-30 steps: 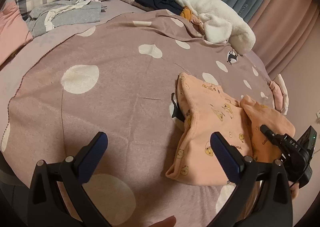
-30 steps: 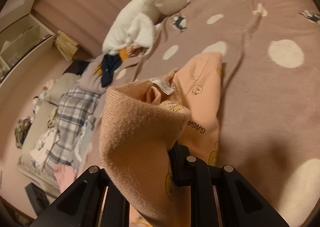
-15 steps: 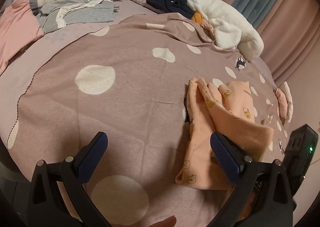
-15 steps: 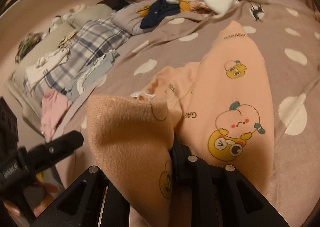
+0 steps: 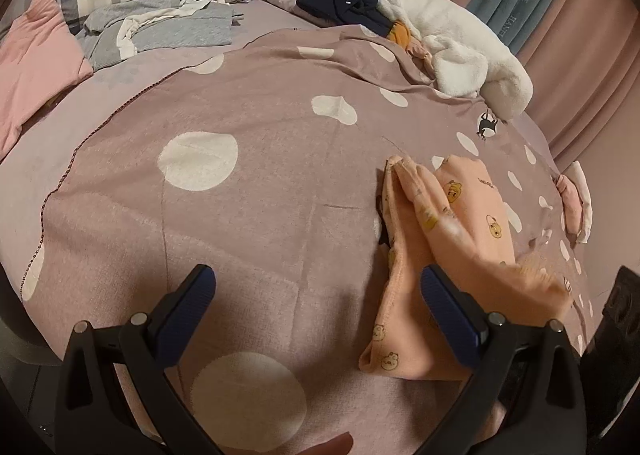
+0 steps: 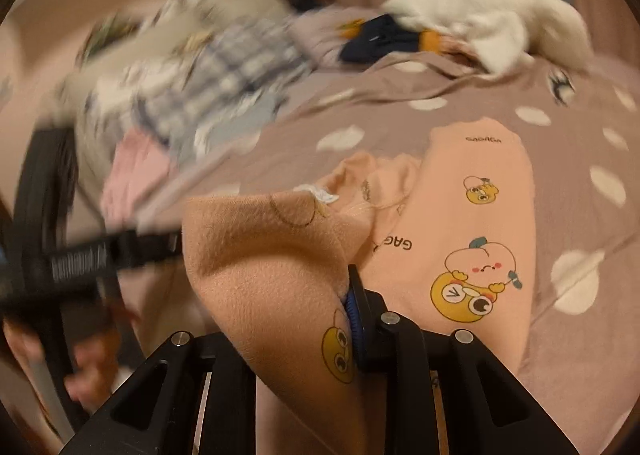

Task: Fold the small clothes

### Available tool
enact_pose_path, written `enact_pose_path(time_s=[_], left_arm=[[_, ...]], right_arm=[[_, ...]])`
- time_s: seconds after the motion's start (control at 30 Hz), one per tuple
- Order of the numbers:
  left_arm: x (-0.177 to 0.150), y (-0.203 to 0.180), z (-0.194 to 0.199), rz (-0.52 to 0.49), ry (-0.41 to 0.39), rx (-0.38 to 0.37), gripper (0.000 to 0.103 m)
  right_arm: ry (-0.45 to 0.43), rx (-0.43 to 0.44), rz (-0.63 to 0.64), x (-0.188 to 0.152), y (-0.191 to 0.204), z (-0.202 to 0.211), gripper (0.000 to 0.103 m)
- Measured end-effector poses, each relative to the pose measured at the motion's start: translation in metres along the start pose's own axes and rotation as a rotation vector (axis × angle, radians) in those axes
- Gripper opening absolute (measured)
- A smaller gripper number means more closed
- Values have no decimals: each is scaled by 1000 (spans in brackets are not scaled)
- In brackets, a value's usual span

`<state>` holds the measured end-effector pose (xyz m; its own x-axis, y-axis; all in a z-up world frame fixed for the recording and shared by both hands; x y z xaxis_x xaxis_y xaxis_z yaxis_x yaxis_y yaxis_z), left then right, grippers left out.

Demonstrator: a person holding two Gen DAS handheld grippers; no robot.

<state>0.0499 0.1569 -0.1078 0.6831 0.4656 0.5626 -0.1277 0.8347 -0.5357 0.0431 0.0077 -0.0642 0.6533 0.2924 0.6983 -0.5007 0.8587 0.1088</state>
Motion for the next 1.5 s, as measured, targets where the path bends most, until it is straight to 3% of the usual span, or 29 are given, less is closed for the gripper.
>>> enact_pose_path(time_s=[0.03, 0.1, 0.17, 0.27, 0.4, 0.53, 0.6, 0.77, 0.8, 0.83, 0.87, 0.93, 1.07, 1.27, 1.3, 1.37, 1.4, 1.43, 1.5], left_arm=[[0, 2, 0, 6, 0, 1, 103], [1, 5, 1, 20, -4, 5, 103], [1, 8, 2, 29, -8, 9, 103], [2, 10, 5, 29, -14, 15, 103], [2, 11, 6, 29, -14, 16, 103], [3, 15, 8, 37, -21, 18, 103], [4, 18, 9, 45, -23, 14, 103], [6, 25, 9, 67, -19, 16, 103], [6, 26, 8, 70, -17, 17, 103], [7, 27, 8, 74, -15, 19, 103], [7, 27, 9, 77, -15, 19, 103], [9, 28, 10, 78, -21, 16, 103], [9, 30, 9, 84, -15, 10, 103], [9, 32, 11, 88, -18, 15, 103], [9, 33, 11, 87, -16, 17, 103], [9, 35, 12, 89, -13, 23, 103], [9, 36, 11, 90, -13, 27, 103], [9, 37, 12, 93, -14, 31, 103], [10, 40, 12, 100, -14, 36, 103]], right_arm=[[14, -4, 30, -2, 2, 0, 28], [37, 55, 37, -6, 4, 1, 42], [59, 177, 21, -6, 5, 6, 63], [20, 295, -7, -2, 5, 19, 69], [2, 201, -50, 6, -5, 18, 70], [71, 166, -146, 20, -22, -6, 70], [104, 152, -213, 33, -35, -23, 70], [135, -121, -156, 55, -53, -58, 68], [157, -165, -138, 58, -54, -68, 64], [187, -191, -133, 56, -56, -76, 50], [213, -199, -135, 55, -58, -82, 34], [227, -182, -152, 52, -59, -92, 21], [185, -151, -194, 48, -61, -89, 11], [76, 40, -239, 67, -48, -65, 6], [71, 5, -217, 69, -45, -63, 6], [85, -182, -134, 71, -40, -65, 6], [99, -222, -109, 71, -39, -67, 6], [130, -227, -92, 69, -36, -72, 9], [204, -159, -112, 65, -35, -82, 26]])
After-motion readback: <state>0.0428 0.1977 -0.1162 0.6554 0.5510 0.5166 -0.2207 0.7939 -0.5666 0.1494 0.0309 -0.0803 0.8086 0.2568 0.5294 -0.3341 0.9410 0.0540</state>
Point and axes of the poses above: each gripper's, at about its wrist camera, not at the fingertips, and z roughly against the way its jaws point, y to its left, x to its top, the point moved 4 cm from there along -z, roughly the way its jaws point, and after that the axes turned 11 degrees about -x, right-handed, at the moved point
